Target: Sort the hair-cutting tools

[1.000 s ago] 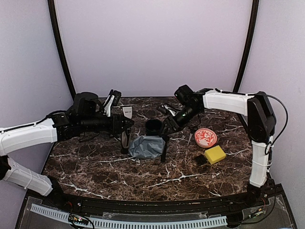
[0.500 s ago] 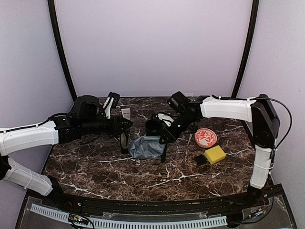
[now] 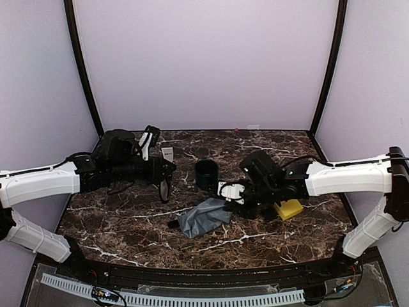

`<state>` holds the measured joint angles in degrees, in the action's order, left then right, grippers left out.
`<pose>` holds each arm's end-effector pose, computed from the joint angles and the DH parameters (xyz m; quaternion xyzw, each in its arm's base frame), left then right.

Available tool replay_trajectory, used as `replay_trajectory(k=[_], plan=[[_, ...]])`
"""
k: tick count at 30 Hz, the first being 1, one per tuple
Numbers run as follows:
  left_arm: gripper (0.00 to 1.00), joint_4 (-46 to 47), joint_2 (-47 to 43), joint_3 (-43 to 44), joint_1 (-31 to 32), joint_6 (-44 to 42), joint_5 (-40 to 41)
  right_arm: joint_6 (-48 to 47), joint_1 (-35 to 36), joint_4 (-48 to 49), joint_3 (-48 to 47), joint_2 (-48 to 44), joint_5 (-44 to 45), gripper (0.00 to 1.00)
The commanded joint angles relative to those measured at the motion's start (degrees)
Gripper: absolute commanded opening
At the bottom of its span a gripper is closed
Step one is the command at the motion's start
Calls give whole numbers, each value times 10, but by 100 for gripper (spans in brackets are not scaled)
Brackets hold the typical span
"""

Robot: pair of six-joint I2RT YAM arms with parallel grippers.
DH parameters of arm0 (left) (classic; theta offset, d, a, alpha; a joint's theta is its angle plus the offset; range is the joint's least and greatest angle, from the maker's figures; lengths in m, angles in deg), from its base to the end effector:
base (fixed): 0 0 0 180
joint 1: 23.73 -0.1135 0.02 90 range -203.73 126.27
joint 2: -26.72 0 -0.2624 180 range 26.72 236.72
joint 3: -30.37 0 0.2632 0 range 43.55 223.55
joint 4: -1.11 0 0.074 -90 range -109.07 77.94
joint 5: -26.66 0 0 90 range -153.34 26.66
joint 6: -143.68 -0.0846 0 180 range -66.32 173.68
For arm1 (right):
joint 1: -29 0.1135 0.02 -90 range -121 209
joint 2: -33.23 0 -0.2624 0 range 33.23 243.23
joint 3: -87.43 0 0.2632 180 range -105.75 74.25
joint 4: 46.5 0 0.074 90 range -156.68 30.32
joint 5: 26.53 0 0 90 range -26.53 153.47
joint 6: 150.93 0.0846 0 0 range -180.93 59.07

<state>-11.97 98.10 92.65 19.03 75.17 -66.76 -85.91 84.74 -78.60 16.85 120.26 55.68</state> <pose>0.2483 -0.2365 0.2607 0.1695 0.8122 -0.3175 0.4591 0.1950 0.3067 0.1827 -0.6226 0.6955 0.1549 0.3236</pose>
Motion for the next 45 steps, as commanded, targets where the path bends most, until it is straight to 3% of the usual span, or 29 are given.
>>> replay_trajectory(k=[1,7,14,22,27,30,38,40,45], plan=[[0,10,2,2,0,14,-10,-109,21,20,88,-34,28,9],[0,-94,24,21,-11,41,24,-182,46,-118,107,-76,-34,36],[0,-310,108,66,-33,66,-6,-169,-20,-200,46,-129,-80,44],[0,-381,197,91,-35,51,-51,-113,-129,-168,10,-79,-139,46],[4,-376,231,103,-35,48,-66,-101,-136,-166,10,-38,-170,50],[11,-378,244,111,-35,46,-65,-83,-136,-150,10,-8,-135,50],[18,-385,273,123,-35,37,-71,-125,-135,-131,11,71,-107,49],[23,-388,275,125,-35,38,-70,-135,-136,-131,7,91,-113,48],[34,-396,275,130,-35,32,-69,-153,-134,-132,-8,113,-124,32]])
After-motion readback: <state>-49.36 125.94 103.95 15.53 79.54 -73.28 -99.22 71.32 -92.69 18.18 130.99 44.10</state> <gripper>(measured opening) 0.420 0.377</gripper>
